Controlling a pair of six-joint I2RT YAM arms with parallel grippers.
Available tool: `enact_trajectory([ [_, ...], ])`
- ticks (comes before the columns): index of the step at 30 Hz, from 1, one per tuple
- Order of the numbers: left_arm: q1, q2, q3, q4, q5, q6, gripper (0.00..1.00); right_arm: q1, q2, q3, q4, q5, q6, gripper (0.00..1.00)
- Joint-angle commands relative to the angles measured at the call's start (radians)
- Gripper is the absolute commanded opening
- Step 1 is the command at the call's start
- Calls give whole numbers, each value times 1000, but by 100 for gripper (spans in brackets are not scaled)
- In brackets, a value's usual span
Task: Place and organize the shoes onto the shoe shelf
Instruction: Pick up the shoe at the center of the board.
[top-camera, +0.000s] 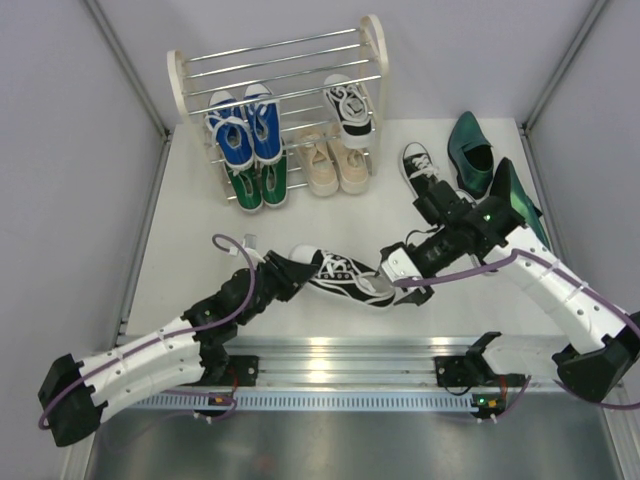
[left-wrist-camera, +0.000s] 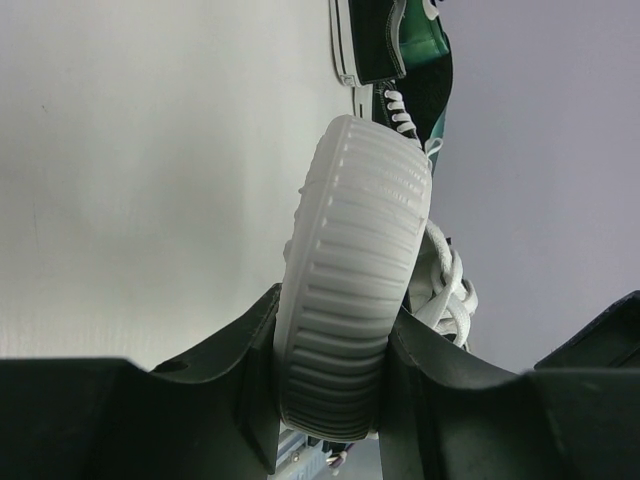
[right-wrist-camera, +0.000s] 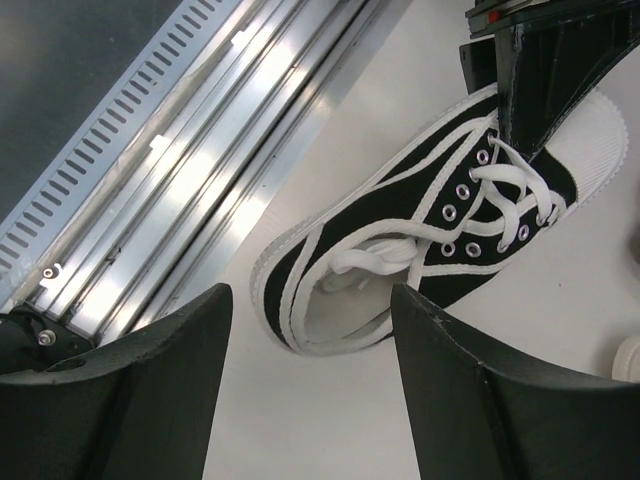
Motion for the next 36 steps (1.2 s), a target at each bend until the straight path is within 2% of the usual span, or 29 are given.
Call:
enact_trajectory([
  [1, 6, -8, 20, 172, 16, -35, 0, 18, -21, 25, -89, -22, -57, 65],
  [8, 11, 20, 48, 179, 25, -38, 0, 21, -15, -14, -94, -19, -86, 58],
  [26, 13, 95, 57, 297, 48, -76, 0, 101, 24, -171, 115, 229, 28, 43],
  [31, 13, 107, 52, 311, 63, -81, 0, 118, 36, -174, 172, 272, 66, 45],
  [36, 13, 103, 46, 319, 59, -84, 0, 120, 30, -217, 227, 348, 86, 55],
])
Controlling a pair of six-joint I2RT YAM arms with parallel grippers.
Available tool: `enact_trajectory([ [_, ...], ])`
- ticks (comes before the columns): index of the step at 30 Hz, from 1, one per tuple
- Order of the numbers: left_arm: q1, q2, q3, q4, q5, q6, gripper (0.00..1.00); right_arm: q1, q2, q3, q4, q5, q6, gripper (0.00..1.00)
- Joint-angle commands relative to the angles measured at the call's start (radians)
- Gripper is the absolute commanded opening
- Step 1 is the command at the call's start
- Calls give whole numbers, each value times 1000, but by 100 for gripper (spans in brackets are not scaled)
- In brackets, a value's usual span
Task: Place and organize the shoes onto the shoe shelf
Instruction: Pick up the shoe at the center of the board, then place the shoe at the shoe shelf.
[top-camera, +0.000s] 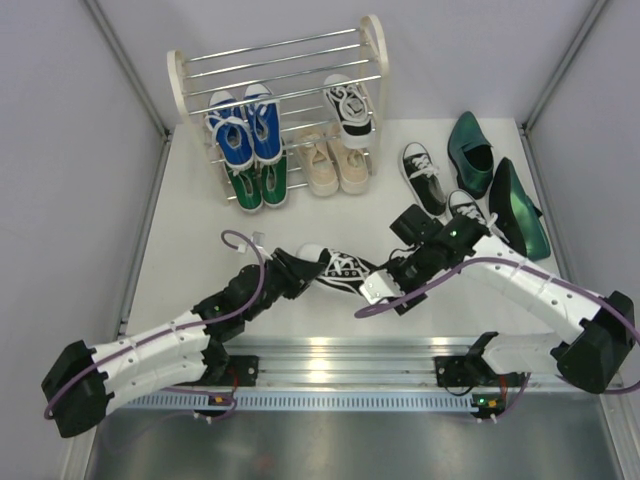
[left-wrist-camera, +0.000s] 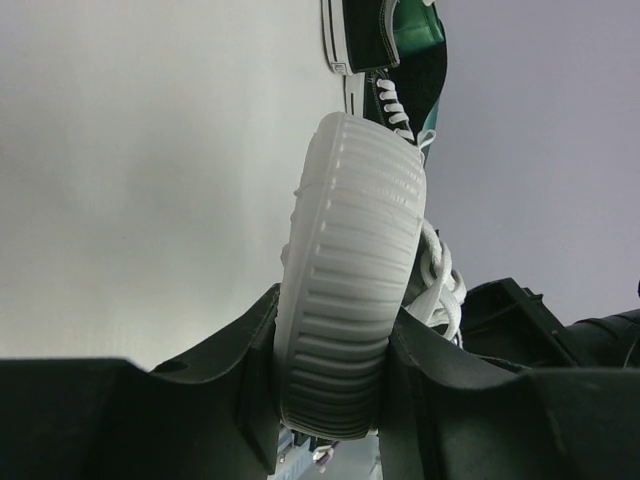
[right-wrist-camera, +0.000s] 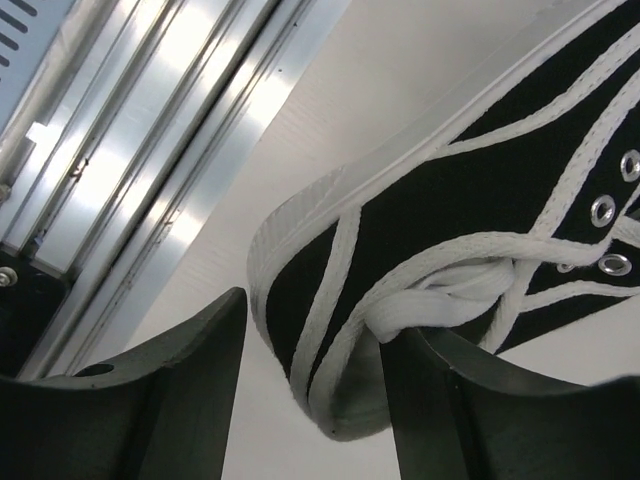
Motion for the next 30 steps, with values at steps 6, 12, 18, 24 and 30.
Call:
enact_trajectory([
  [6, 4, -23, 35, 191, 5, -59, 0, 16, -26, -35, 8, -4, -2, 32],
  [12, 6, -42, 34, 152, -30, -59, 1, 18, -30, 33, -61, -67, -19, 0],
  [18, 6, -98, 115, -64, -97, 61, 61, 18, -9, 161, -101, -65, 44, 0],
  [24, 6, -209, 234, -341, -215, 200, 90, 16, 71, 367, -120, -16, 171, 0],
  [30, 6, -351, 277, -531, -282, 247, 93, 18, 195, 551, -143, 63, 213, 0],
])
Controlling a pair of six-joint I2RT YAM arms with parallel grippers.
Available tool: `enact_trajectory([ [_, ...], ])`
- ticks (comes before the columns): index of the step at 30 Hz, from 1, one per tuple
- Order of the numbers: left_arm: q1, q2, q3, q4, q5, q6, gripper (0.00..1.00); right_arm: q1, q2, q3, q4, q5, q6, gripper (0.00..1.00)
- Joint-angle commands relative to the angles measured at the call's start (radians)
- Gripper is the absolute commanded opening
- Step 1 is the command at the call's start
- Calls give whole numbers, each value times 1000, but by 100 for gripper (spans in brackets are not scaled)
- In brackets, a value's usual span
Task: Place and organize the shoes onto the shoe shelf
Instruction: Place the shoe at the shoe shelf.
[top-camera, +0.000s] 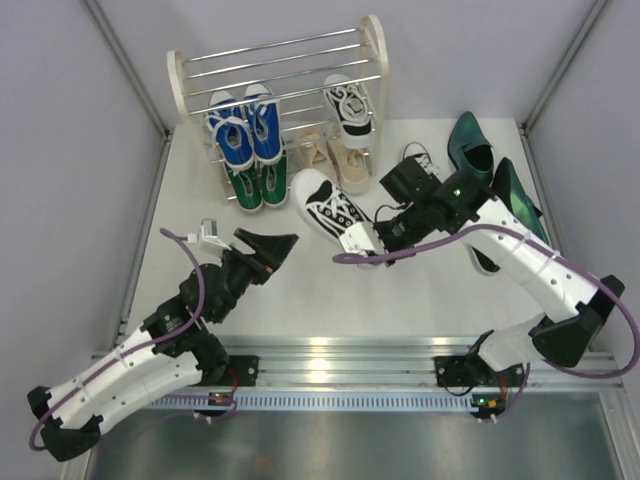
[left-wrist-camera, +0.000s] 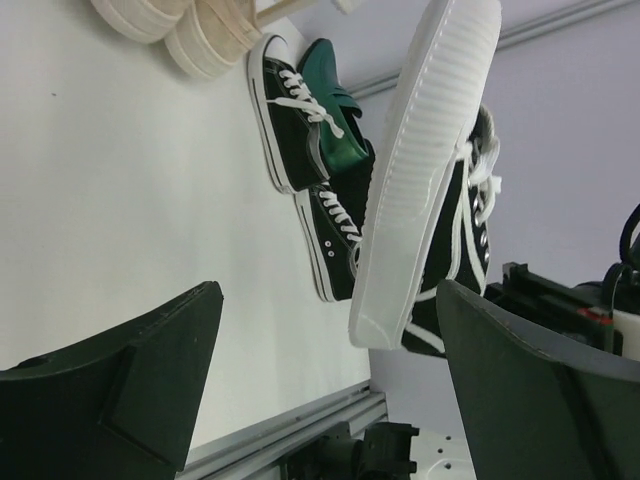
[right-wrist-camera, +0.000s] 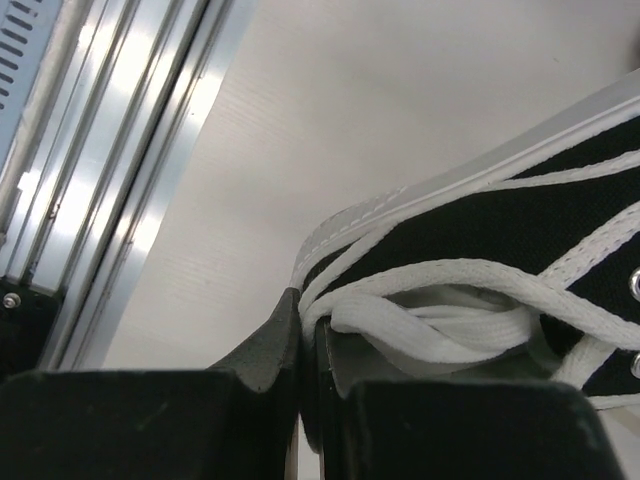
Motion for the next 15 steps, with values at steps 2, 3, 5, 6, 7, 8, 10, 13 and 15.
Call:
enact_trajectory([
  [2, 2, -111, 29, -190, -77, 57, 94, 9, 106, 198, 7, 60, 50, 0],
  [3, 2, -131, 21, -196, -77, 53, 95, 9, 129, 261, 5, 72, 65, 0],
  [5, 2, -186, -2, -211, -78, 43, 96, 8, 203, 321, 13, 112, 114, 0],
  [6, 2, -203, -10, -214, -78, 37, 97, 8, 226, 350, 20, 129, 143, 0],
  [7, 2, -217, -25, -219, -77, 34, 98, 8, 250, 405, 31, 145, 183, 0],
  [8, 2, -242, -30, -231, -77, 27, 98, 8, 295, 431, 36, 166, 200, 0],
  [10, 2, -256, -36, -245, -78, 22, 98, 8, 330, 491, 66, 192, 236, 0],
  [13, 2, -266, -39, -260, -74, 26, 98, 6, 399, 568, 92, 226, 262, 0],
  [15, 2, -263, -39, -262, -68, 31, 98, -3, 458, 640, 108, 237, 280, 0],
])
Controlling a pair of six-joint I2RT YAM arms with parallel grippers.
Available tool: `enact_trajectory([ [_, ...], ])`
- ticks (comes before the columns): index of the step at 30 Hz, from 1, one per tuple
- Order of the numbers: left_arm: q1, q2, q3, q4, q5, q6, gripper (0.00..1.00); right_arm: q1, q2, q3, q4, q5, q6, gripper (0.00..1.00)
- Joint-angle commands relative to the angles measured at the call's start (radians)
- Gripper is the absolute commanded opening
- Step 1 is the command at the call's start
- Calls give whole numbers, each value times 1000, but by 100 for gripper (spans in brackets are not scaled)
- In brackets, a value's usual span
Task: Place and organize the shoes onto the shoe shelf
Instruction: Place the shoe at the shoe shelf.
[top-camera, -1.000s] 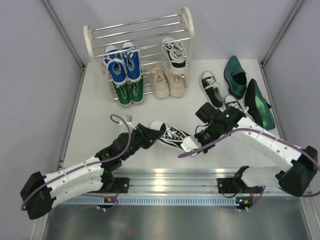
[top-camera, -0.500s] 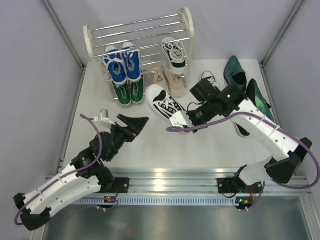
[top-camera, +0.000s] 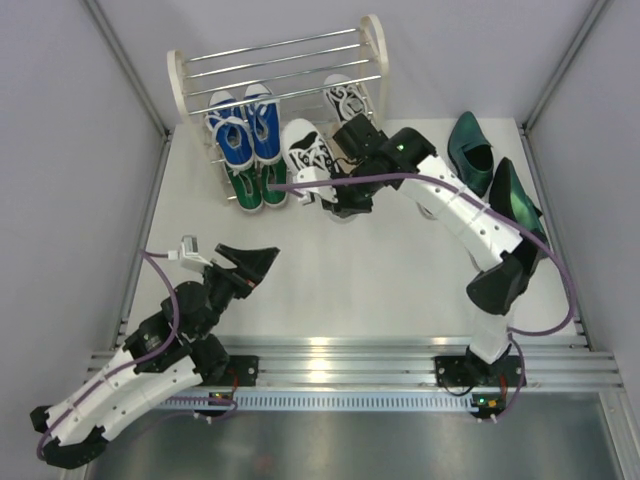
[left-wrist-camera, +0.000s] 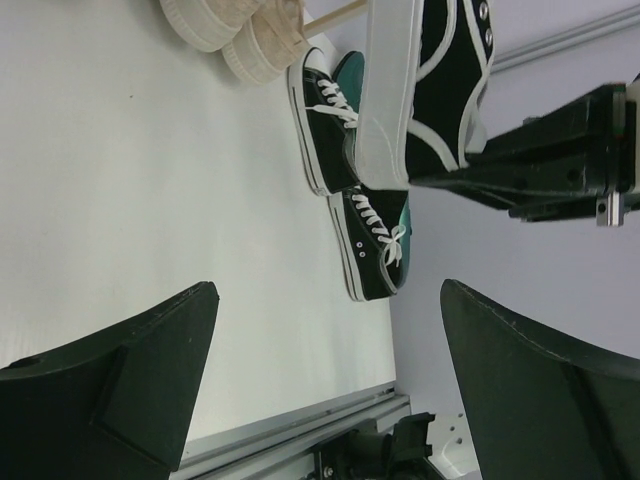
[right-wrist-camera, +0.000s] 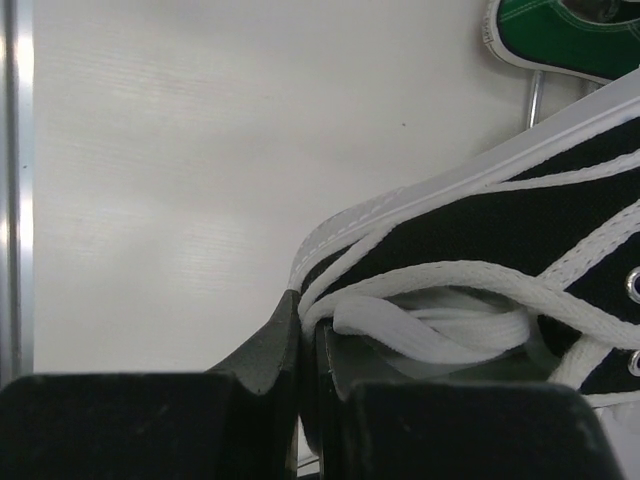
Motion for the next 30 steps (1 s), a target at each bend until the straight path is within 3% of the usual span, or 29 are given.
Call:
enact_trajectory([
  [1, 2, -3, -3, -23, 0, 12, 98, -6, 49, 155, 101, 44, 65, 0],
  [12, 2, -6, -15, -21, -5, 9, 98, -63, 232, 313, 274, 108, 48, 0],
  [30, 2, -14, -49, -21, -22, -37, 98, -111, 330, 329, 549, 156, 0, 2],
])
